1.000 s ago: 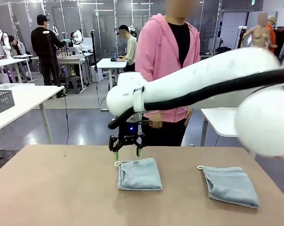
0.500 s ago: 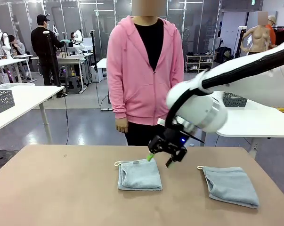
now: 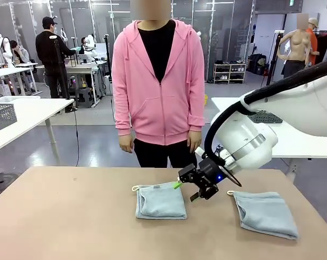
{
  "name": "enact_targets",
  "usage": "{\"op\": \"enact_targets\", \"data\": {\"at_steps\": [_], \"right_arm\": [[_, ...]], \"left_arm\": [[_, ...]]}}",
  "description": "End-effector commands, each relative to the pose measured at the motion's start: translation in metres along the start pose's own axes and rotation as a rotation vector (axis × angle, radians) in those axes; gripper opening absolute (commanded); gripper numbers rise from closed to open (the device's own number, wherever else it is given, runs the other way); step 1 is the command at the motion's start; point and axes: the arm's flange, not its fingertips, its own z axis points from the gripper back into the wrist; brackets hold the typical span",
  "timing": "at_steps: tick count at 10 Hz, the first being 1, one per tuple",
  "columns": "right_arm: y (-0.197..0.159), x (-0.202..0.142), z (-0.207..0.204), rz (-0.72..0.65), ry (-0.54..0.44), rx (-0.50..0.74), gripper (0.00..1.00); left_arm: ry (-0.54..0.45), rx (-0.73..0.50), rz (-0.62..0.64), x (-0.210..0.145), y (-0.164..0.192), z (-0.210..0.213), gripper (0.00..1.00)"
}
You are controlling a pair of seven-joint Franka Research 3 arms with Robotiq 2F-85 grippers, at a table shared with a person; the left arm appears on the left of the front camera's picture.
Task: Fold the towels and place them in the basket.
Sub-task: Stack the folded Towel with hook on the right side of the table.
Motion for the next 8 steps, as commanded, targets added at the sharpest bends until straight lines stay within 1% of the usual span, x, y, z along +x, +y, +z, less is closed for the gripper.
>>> {"op": "enact_targets", "data": {"at_steps": [1,3,8], "right_arm": [[-0.008,0.001,-0.012,-0.002,-0.018,0.031,1.00],[-0.014,0.004,-0.016,-0.019,-0.044,0.060,1.00],[-0.026,0.025,-0.033,-0.044,-0.014,0.068,1.00]], "left_arm": [[-0.009,-0.003,-0.005,0.001,0.000,-0.001,1.00],[-0.009,-0.003,-0.005,0.001,0.000,-0.001,1.00],[-0.009,-0.003,-0.005,0.001,0.000,-0.001,1.00]]}}
